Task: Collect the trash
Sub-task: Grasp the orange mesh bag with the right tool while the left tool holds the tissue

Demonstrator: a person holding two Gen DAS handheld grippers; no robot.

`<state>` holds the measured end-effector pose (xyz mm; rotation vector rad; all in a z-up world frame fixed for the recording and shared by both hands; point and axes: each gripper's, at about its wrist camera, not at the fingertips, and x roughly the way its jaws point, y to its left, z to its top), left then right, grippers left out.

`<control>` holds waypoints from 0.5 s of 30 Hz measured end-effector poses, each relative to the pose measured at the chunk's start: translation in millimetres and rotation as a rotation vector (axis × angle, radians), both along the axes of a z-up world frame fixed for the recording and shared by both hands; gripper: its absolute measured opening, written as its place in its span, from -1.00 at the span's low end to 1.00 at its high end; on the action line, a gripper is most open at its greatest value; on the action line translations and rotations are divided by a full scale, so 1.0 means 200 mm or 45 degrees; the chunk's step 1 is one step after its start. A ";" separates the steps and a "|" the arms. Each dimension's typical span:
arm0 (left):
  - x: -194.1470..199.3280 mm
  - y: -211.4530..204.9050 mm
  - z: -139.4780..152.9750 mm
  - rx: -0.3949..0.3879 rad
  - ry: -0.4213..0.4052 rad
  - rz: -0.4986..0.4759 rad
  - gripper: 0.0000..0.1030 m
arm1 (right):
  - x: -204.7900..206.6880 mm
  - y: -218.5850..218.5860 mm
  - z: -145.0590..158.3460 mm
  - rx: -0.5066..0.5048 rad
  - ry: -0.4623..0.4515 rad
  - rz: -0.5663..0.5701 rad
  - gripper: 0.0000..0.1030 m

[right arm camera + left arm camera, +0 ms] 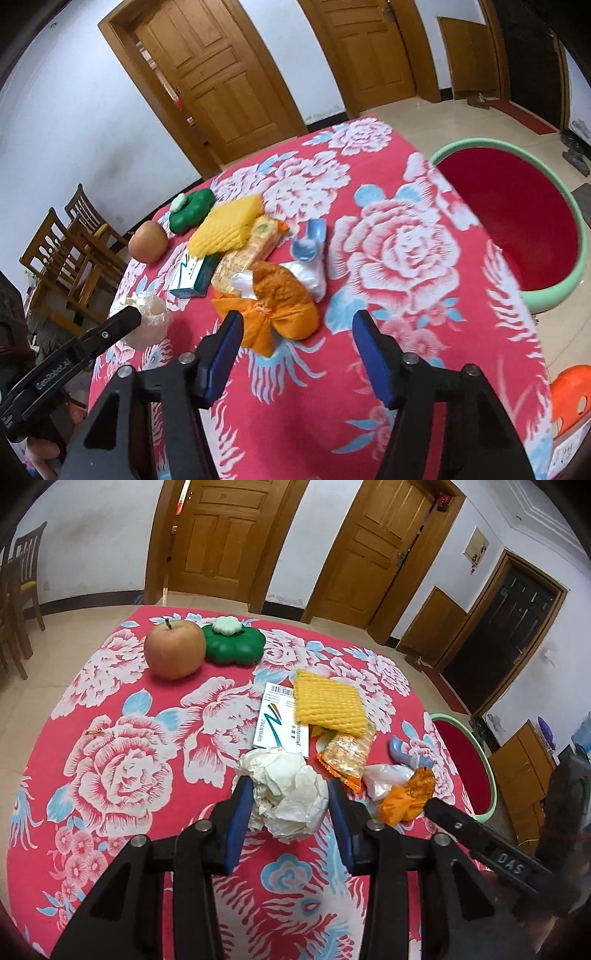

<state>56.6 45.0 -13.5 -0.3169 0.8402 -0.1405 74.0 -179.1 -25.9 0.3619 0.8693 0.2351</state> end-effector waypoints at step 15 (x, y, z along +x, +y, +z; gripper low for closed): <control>0.01 -0.03 0.01 0.012 0.001 -0.030 -0.20 | 0.08 0.01 -0.11 0.065 0.061 0.016 -0.15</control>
